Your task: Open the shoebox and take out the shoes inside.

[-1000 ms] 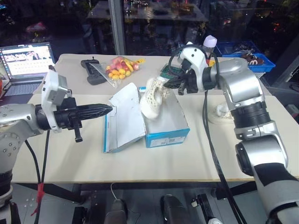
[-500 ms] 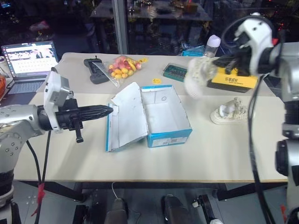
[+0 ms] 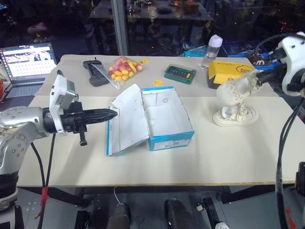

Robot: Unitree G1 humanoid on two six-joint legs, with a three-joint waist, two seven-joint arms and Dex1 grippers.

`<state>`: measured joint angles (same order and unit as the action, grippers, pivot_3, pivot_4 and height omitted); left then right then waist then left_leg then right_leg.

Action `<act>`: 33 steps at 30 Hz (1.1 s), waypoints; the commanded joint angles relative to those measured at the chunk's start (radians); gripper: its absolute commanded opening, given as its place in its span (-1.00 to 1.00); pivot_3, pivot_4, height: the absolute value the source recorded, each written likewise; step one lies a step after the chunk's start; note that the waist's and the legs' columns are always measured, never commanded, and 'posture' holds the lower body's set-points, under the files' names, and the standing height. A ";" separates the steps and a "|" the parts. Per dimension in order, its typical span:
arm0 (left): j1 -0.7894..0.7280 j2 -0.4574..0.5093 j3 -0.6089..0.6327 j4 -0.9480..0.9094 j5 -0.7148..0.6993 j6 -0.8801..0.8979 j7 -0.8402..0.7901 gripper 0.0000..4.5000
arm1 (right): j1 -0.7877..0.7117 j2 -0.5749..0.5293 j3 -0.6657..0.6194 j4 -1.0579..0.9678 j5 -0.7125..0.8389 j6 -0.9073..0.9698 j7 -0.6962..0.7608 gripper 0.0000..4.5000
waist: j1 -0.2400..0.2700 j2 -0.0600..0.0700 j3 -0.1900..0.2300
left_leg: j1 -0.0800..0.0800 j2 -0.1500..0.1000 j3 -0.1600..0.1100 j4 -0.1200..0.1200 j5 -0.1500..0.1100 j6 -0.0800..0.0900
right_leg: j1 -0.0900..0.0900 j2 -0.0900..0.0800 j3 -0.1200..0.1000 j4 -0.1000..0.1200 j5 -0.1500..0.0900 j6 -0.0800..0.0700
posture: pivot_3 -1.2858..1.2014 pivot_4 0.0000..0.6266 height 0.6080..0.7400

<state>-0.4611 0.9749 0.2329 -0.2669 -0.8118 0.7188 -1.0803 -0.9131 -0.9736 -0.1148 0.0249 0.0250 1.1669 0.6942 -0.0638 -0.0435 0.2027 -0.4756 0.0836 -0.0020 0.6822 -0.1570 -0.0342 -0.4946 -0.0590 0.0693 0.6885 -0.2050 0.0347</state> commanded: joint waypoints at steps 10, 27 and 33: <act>-0.075 -0.021 -0.043 0.044 0.043 -0.034 -0.047 -1.00 | 0.265 -0.081 -0.255 -0.317 0.053 0.261 -0.066 -0.98 | 0.006 0.000 0.000 | 0.001 0.000 0.000 0.001 0.000 0.000 | 0.001 0.000 0.000 0.000 0.000 0.000 | 0.03 -0.52 -0.15; -0.102 -0.030 -0.042 0.026 0.049 -0.014 -0.047 -1.00 | 0.420 0.108 -0.248 -0.270 0.062 0.215 -0.247 -0.98 | 0.000 0.000 0.000 | 0.002 -0.001 0.000 0.002 0.000 0.000 | 0.003 0.000 0.001 0.000 0.001 0.001 | 0.03 -0.52 -0.15; -0.078 -0.041 -0.025 -0.010 0.031 -0.003 -0.022 -1.00 | 0.358 0.148 -0.178 -0.118 0.051 0.087 -0.294 -0.98 | -0.006 0.000 0.000 | 0.002 -0.001 0.000 0.002 0.000 0.000 | 0.003 0.000 0.001 0.000 0.001 0.001 | 0.03 -0.52 -0.15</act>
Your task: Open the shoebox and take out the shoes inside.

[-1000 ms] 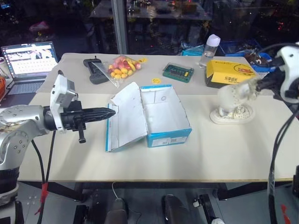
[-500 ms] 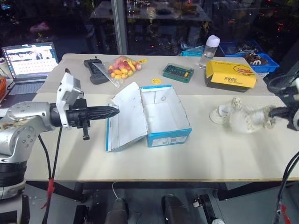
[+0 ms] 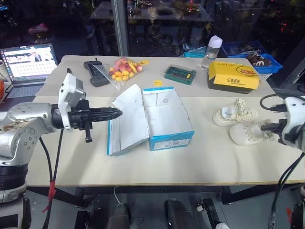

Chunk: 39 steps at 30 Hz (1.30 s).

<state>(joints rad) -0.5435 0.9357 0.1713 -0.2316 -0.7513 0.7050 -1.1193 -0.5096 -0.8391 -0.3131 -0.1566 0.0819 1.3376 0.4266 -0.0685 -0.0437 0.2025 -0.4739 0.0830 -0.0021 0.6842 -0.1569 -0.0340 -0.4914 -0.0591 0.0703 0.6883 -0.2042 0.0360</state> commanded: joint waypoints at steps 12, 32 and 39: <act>0.030 -0.005 0.038 -0.070 -0.040 0.020 0.044 -1.00 | -0.092 -0.183 0.061 -0.010 0.045 -0.051 0.067 0.14 | 0.005 0.000 0.000 | -0.001 0.000 0.000 0.000 0.000 0.000 | 0.000 0.000 0.000 0.000 0.000 0.000 | 0.03 -0.52 -0.15; 0.291 -0.401 0.345 0.113 0.314 -0.211 0.856 -1.00 | 0.379 0.263 -0.102 -0.470 0.157 -0.381 -0.025 0.14 | 0.036 -0.008 -0.005 | 0.013 0.000 0.000 -0.001 -0.003 -0.004 | 0.020 -0.001 0.000 -0.010 -0.001 0.003 | 0.03 -0.52 -0.15; 0.352 -0.493 0.324 0.152 0.355 -0.303 0.892 -1.00 | 0.515 0.380 0.010 -0.373 0.041 -0.654 -0.130 0.14 | 0.045 -0.009 -0.007 | 0.015 0.000 0.000 -0.002 -0.006 -0.009 | 0.020 -0.001 -0.001 -0.012 0.000 0.002 | 0.03 -0.52 -0.15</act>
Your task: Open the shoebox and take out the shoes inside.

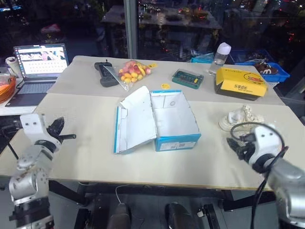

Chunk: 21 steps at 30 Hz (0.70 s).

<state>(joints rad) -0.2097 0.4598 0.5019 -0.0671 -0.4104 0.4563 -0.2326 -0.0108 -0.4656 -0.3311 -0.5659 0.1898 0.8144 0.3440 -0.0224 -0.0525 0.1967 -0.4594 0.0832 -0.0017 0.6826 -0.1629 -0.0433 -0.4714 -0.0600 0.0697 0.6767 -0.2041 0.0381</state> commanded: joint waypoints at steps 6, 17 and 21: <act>0.071 -0.083 -0.050 -0.020 0.003 -0.116 -0.040 -1.00 | 0.011 0.033 0.076 0.175 -0.116 -0.304 -0.083 0.14 | 0.001 -0.001 -0.003 | 0.000 0.000 0.000 -0.001 0.000 0.000 | 0.002 0.000 0.000 -0.005 0.000 0.000 | 0.03 -0.52 -0.15; 0.090 -0.095 -0.057 0.010 0.023 -0.197 -0.045 -1.00 | -0.025 0.033 0.129 0.269 -0.151 -0.334 -0.098 0.14 | 0.005 -0.001 -0.003 | -0.001 0.000 0.000 -0.001 0.000 0.000 | 0.002 0.000 -0.001 -0.005 0.000 0.000 | 0.03 -0.52 -0.15; 0.098 -0.105 -0.063 -0.010 0.018 -0.212 -0.048 -1.00 | -0.042 0.029 0.126 0.302 -0.152 -0.334 -0.100 0.14 | 0.005 -0.001 -0.003 | -0.001 0.000 0.000 0.000 0.000 0.000 | 0.002 0.000 -0.001 -0.005 0.000 0.000 | 0.03 -0.52 -0.15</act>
<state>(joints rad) -0.1142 0.3578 0.4383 -0.0428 -0.3901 0.2810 -0.2767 -0.0337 -0.4309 -0.1917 -0.2598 0.0430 0.5032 0.2542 -0.0174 -0.0535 0.1941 -0.4607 0.0834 -0.0018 0.6822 -0.1632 -0.0436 -0.4697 -0.0600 0.0691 0.6715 -0.2039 0.0379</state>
